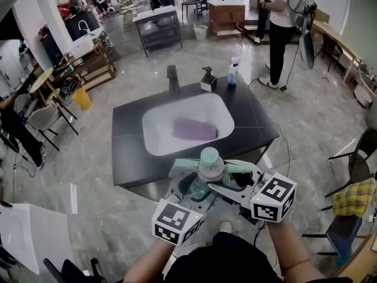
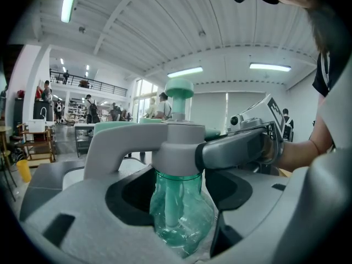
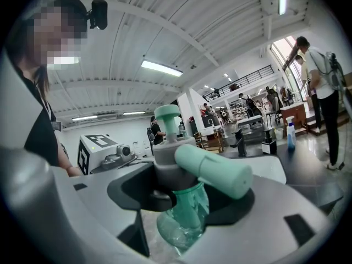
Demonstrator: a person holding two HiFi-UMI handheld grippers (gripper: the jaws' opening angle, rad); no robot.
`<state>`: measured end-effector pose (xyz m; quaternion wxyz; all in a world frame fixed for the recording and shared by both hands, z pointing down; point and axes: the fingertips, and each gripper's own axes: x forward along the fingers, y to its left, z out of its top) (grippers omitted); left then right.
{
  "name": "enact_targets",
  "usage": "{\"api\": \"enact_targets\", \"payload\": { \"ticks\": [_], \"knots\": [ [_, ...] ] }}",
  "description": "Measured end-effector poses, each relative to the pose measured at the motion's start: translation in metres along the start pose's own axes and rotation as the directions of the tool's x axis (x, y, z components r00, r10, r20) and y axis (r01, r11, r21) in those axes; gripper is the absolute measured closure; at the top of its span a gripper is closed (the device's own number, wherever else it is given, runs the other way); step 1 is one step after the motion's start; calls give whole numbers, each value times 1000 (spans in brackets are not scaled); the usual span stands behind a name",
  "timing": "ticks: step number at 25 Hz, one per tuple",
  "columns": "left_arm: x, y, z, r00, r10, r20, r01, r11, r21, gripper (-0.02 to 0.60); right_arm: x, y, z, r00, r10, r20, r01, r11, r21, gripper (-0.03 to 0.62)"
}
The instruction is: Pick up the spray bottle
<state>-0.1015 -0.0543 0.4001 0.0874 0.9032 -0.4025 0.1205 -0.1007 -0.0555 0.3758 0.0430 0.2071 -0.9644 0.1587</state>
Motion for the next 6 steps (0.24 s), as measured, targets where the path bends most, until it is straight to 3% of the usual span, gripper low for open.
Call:
{"api": "enact_targets", "payload": {
  "ticks": [6],
  "knots": [
    [10,5,-2,1000,2,-2,-3,1000,-5,314,3,-11,-2,1000,0,-7,0,1000,3,329]
  ]
}}
